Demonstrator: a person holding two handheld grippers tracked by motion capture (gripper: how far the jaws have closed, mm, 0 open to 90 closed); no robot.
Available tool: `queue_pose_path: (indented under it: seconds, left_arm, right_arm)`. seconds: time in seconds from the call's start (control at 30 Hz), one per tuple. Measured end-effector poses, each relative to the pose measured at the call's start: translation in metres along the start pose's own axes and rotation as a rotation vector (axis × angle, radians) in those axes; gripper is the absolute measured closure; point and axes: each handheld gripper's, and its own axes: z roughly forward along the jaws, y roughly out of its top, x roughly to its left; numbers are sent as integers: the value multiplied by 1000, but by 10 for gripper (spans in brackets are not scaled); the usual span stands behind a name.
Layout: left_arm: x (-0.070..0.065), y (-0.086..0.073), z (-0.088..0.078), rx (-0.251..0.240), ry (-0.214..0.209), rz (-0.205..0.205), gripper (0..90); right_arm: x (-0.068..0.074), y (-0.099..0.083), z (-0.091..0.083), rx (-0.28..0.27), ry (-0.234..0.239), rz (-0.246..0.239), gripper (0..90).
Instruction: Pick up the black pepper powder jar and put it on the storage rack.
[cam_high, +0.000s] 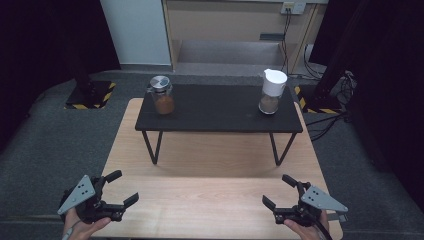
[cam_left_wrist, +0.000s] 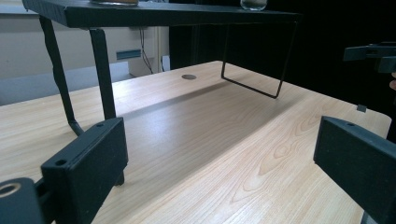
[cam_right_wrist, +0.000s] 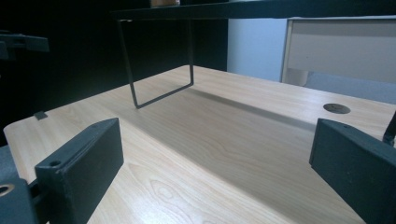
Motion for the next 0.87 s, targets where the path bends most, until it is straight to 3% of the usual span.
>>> queue_pose_path:
  seconds: [0.7,0.87]
  left_arm:
    - [0,0,0,-2,-9,-3,18]
    - [0,-1,0,-10,-10,-8,18]
  right_arm:
    - [0,0,1,11,12,10,30]
    - [-2,0,4,11,37,14,15]
